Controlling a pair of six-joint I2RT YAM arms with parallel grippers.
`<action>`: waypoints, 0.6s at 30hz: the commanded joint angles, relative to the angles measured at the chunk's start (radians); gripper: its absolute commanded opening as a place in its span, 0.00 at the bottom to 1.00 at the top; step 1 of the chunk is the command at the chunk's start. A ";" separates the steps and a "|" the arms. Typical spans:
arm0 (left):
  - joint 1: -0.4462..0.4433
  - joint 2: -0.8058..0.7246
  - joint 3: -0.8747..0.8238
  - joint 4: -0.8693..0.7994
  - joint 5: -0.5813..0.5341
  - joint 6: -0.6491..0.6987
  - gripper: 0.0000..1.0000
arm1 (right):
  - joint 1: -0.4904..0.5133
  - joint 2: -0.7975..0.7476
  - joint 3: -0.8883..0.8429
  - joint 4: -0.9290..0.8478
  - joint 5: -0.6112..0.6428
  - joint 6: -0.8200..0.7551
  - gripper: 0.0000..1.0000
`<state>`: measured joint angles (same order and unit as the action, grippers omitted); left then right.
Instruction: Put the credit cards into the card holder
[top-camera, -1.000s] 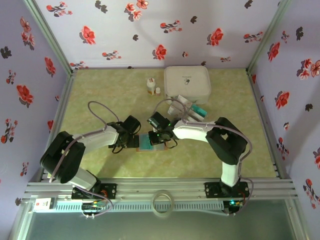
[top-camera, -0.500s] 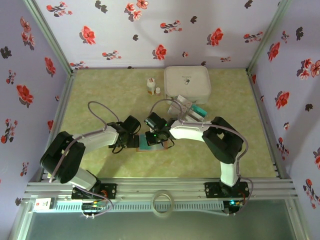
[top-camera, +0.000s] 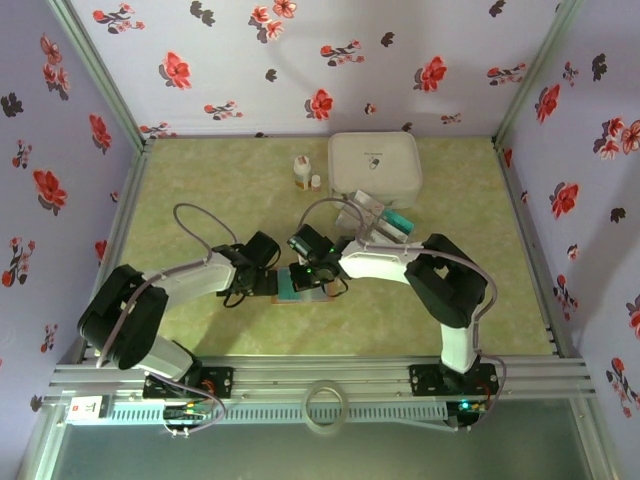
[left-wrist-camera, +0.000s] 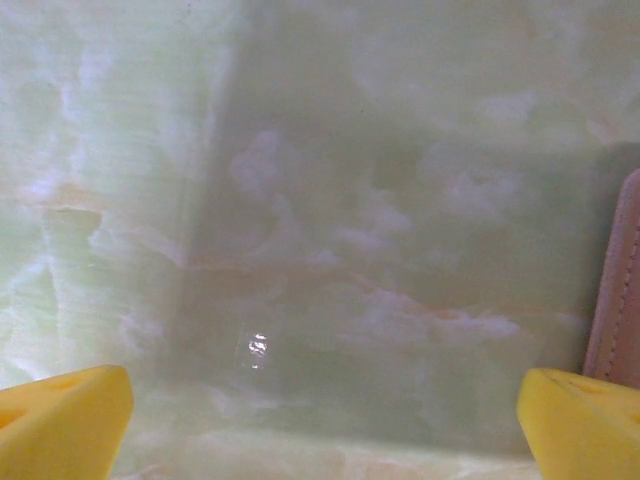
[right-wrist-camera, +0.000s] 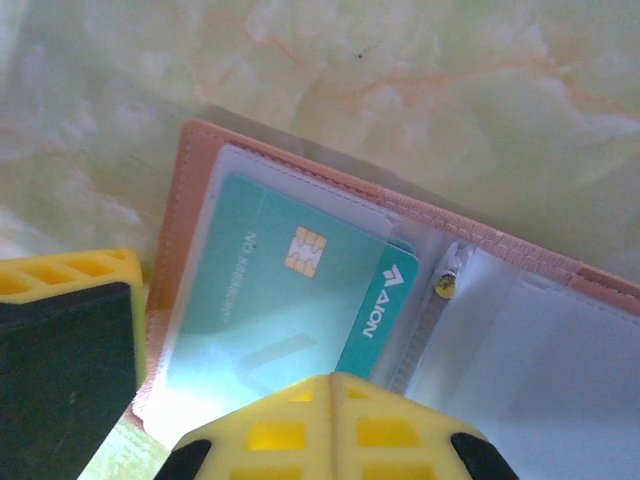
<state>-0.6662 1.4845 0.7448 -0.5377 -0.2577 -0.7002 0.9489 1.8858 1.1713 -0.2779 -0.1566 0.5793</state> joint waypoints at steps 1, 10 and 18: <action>0.024 -0.049 -0.024 -0.005 0.000 0.005 1.00 | -0.016 -0.069 -0.025 -0.001 0.019 0.007 0.02; 0.045 -0.024 -0.031 -0.005 0.000 0.009 1.00 | -0.026 -0.038 -0.031 0.007 0.016 0.007 0.02; 0.045 0.008 -0.019 0.010 0.009 0.013 1.00 | -0.025 0.002 -0.027 0.038 -0.008 0.026 0.02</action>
<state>-0.6289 1.4731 0.7261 -0.5285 -0.2527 -0.6998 0.9264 1.8633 1.1545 -0.2569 -0.1574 0.5865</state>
